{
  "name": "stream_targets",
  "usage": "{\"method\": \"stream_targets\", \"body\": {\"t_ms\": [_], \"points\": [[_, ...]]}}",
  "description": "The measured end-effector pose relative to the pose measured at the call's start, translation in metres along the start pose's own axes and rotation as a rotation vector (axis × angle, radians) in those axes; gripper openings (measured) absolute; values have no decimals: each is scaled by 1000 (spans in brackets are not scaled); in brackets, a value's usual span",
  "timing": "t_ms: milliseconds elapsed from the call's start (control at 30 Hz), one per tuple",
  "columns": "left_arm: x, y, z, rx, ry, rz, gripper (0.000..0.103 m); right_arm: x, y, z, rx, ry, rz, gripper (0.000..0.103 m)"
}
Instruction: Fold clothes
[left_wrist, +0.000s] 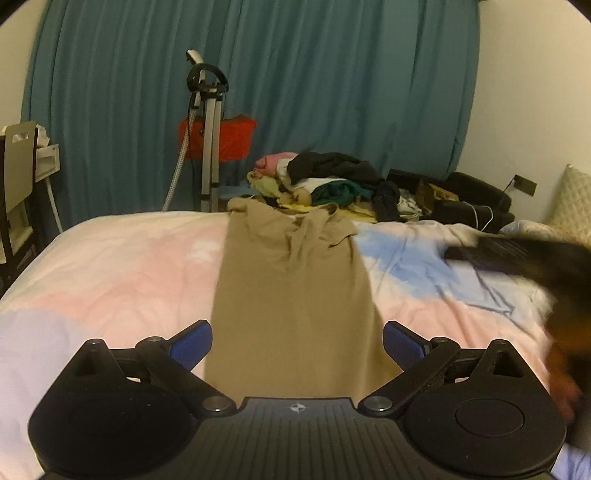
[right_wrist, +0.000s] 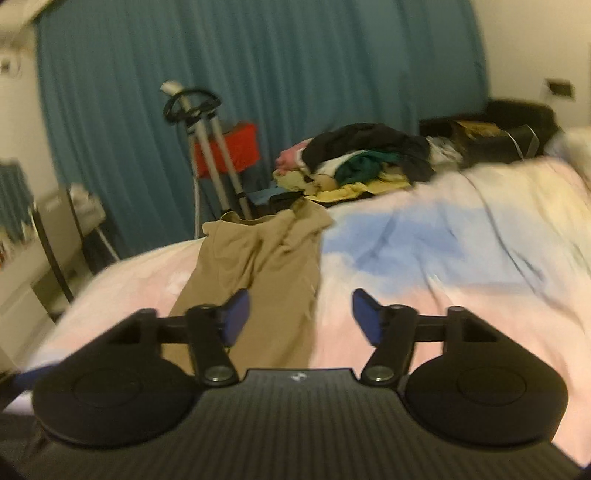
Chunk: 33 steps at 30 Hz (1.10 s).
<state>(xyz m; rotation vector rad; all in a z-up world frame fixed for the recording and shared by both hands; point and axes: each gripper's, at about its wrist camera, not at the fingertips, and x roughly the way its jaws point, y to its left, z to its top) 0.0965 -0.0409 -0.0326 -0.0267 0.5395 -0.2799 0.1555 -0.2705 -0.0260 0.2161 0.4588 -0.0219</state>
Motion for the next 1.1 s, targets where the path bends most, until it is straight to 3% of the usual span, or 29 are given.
{"method": "stream_targets", "body": {"t_ms": [67,200,367,533,567,600,867,967,1100], "points": [[4,9,-1,5,-7,12,100,45,17,16,-39,39,38,54],[20,31,1,-10,-16,55,101,137,49,39,10,119,69,54],[56,67,-1,-132,24,120,101,238,82,39,105,171,108,53],[84,95,-4,-233,60,145,101,298,86,15,205,232,39,30],[87,98,-5,-241,63,142,101,301,84,10,223,226,16,21],[90,101,-5,-248,68,142,101,298,81,7,231,198,-9,19],[90,101,-5,-258,77,129,101,257,47,0,213,-11,-207,19],[87,97,-4,-236,70,130,101,253,30,-1,195,12,-234,22],[84,90,-3,-207,60,126,101,234,14,3,196,23,-198,23]]}}
